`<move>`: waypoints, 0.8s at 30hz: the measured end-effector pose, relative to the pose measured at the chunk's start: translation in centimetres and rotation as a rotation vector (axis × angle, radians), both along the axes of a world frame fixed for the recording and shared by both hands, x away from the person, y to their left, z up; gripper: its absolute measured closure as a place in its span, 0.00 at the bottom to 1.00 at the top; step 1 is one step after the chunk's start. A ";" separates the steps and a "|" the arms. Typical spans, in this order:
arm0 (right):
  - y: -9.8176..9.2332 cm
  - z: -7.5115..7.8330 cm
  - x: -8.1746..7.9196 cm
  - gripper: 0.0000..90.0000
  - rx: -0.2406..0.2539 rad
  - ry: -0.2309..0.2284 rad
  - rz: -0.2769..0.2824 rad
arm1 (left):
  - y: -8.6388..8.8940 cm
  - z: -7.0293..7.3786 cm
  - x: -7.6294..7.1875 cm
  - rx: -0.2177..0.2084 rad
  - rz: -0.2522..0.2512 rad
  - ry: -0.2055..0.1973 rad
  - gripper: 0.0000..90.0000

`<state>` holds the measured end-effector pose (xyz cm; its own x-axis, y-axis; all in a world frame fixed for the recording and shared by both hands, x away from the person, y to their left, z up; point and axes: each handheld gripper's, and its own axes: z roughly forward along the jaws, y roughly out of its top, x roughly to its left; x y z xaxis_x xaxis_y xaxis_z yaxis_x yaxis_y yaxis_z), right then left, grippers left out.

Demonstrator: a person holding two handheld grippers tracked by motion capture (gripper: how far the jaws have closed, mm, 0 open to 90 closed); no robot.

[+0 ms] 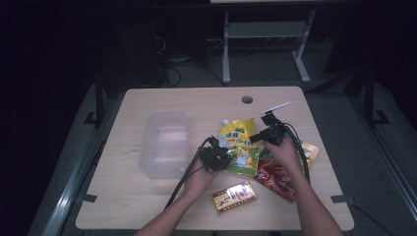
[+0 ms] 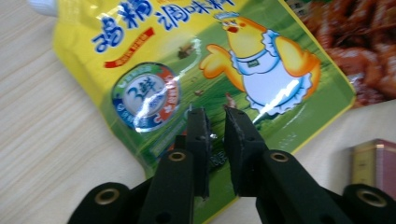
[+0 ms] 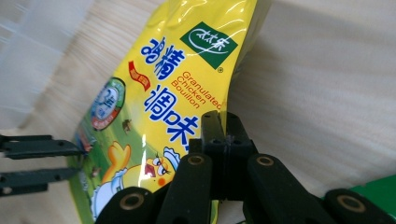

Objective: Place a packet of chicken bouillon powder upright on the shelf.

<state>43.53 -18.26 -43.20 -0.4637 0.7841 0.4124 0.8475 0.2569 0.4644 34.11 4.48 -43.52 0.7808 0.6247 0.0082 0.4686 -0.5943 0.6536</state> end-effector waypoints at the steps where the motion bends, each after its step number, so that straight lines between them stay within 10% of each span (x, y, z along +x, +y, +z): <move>1: 0.0 0.3 -0.1 1.00 -0.001 -0.013 0.006 | 0.0 0.1 -0.1 -0.004 -0.006 -0.007 0.87; 24: 1.2 6.7 -2.8 1.00 0.023 -0.213 0.094 | 2.2 1.7 -3.9 -0.145 -0.143 -0.053 0.65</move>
